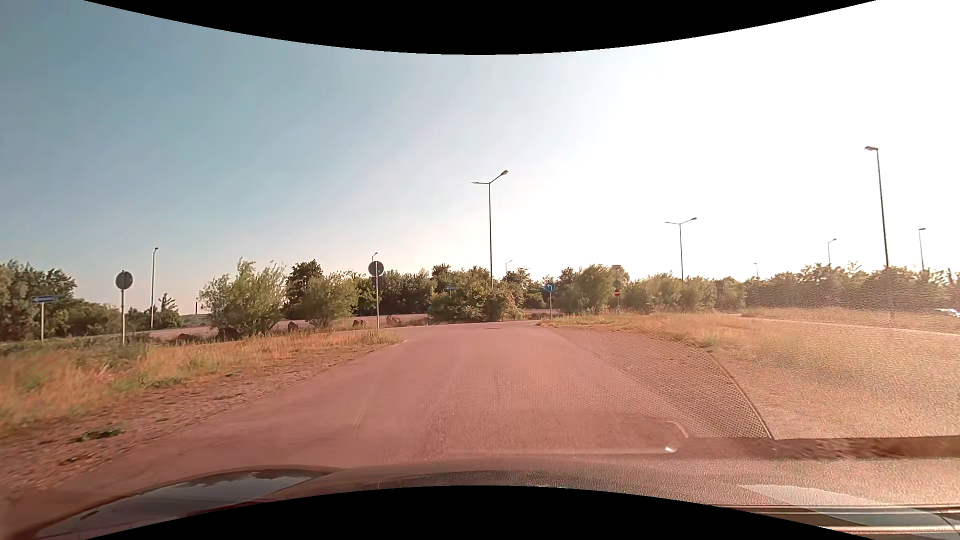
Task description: Follow the waypoints while adhering to traffic rules and regulations
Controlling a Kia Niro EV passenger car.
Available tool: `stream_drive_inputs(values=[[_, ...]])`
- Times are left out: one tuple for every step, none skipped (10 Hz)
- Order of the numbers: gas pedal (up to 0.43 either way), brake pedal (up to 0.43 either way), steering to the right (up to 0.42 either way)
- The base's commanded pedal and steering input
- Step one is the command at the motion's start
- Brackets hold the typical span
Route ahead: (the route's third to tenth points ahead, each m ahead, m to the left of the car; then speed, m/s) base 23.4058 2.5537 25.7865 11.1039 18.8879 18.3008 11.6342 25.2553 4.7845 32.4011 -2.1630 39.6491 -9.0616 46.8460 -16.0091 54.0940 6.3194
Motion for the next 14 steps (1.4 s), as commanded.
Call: stream_drive_inputs(values=[[0.0,0.006,0.007],[0.0,0.006,0.006],[0.0,0.006,0.006],[0.0,0.006,0.006],[0.0,0.006,0.005],[0.0,0.006,0.005],[0.0,0.006,0.005],[0.0,0.006,0.005],[0.0,0.006,0.005],[0.0,0.006,0.004],[0.0,0.006,0.004],[0.0,0.006,0.003],[0.0,0.006,0.002],[0.0,0.006,-0.001]])
